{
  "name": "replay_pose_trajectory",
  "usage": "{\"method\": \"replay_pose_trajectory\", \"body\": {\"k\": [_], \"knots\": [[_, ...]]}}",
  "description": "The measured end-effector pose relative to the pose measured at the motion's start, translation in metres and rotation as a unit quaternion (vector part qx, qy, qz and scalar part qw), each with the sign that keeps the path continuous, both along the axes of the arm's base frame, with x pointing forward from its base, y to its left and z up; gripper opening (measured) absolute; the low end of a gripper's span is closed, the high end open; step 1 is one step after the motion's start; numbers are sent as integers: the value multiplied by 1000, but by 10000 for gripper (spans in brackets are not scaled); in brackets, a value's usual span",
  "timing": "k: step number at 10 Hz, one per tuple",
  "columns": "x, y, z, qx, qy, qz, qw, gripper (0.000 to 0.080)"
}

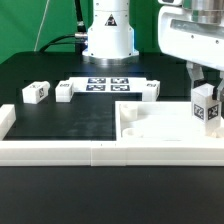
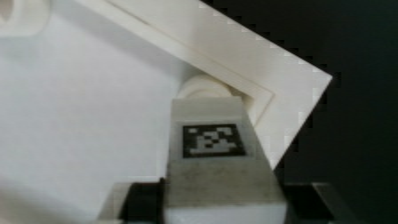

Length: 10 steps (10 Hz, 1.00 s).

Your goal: Assemble one leg

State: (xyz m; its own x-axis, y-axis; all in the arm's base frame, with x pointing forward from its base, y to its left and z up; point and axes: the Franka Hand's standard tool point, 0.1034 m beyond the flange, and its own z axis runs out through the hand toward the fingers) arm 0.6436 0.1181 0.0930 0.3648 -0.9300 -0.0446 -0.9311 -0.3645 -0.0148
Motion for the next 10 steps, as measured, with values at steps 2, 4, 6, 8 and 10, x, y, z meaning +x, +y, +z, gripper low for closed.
{"method": "replay_pose_trajectory", "body": {"k": [2, 4, 6, 8, 10], "knots": [[-1, 4, 0, 0, 4, -74, 997, 291], [-1, 6, 0, 9, 10, -139, 990, 291], [-2, 7, 0, 10, 9, -121, 993, 292], [-1, 8, 0, 11, 5, -67, 998, 521], [-1, 6, -2, 11, -2, 59, 998, 622]]}}
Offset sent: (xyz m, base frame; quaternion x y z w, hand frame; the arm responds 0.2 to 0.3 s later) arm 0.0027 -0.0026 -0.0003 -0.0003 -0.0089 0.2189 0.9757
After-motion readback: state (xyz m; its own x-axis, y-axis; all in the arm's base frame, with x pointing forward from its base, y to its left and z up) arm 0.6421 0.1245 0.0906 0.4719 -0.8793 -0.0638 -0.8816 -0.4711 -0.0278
